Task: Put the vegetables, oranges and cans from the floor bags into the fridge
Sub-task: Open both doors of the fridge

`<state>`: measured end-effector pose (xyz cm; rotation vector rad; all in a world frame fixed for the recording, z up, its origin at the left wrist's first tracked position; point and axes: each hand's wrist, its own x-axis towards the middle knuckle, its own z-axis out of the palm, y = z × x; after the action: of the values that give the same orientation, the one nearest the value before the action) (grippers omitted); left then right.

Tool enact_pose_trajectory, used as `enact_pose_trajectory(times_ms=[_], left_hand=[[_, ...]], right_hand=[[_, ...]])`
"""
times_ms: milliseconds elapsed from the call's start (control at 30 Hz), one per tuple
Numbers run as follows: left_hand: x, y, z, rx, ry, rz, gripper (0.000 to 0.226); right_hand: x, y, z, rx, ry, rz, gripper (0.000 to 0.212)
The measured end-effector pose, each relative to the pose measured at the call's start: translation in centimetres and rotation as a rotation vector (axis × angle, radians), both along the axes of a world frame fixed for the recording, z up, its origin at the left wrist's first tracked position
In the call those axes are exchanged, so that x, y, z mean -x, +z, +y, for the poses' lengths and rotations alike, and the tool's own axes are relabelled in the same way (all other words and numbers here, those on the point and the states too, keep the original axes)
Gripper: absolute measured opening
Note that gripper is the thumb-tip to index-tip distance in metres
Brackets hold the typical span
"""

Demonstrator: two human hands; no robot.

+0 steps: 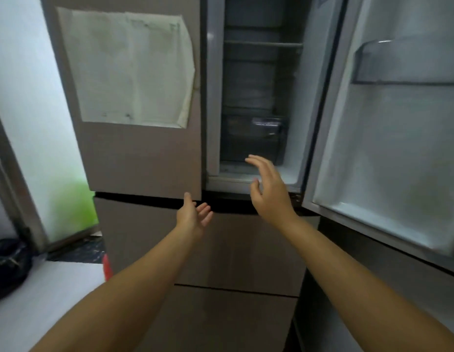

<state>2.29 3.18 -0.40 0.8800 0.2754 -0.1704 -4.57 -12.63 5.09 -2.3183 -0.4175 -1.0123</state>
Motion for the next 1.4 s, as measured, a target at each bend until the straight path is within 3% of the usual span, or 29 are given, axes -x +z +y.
enact_pose_trajectory(times_ms=[200,400,667,833,933,1033,1167,1233,1300,1400], left_hand=[[-4.1,0.9,4.8,0.255,0.088,0.074,0.077],[-6.5,0.3,5.3,0.381,-0.002,0.064,0.078],[-5.5,0.5,4.6,0.233,0.072,0.023,0.075],[-3.8,-0.1,5.7,0.045,0.249,0.065,0.083],[-1.7,-0.7,8.4,0.006,0.247,0.045,0.078],[0.3,-0.8,11.9,-0.017,0.250,0.015,0.063],[2.4,-1.5,17.9,-0.137,0.331,-0.007,0.056],[4.9,0.3,19.9,-0.183,0.491,-0.003,0.037],[6.7,3.2,21.4,-0.449,0.803,-0.095,0.031],[9.4,8.9,21.3,-0.959,1.119,-0.566,0.048]], right_hand=[[-9.2,2.2,9.0,-0.161,0.121,0.251,0.066],[-12.5,1.0,10.5,-0.190,0.105,0.252,0.074],[-11.0,0.1,9.7,-0.086,0.111,0.195,0.074],[-8.7,-0.5,8.2,0.164,0.209,0.147,0.081],[-7.5,-1.4,8.5,0.356,0.214,-0.004,0.071],[-6.9,-1.5,9.9,0.241,0.197,-0.147,0.064],[-6.4,-0.8,12.6,-0.132,0.316,0.041,0.062],[-6.3,-0.9,14.4,-0.083,0.426,0.147,0.068],[-6.1,-0.9,16.6,0.079,0.459,0.094,0.071],[-5.6,-0.2,20.2,0.220,0.482,-0.059,0.064]])
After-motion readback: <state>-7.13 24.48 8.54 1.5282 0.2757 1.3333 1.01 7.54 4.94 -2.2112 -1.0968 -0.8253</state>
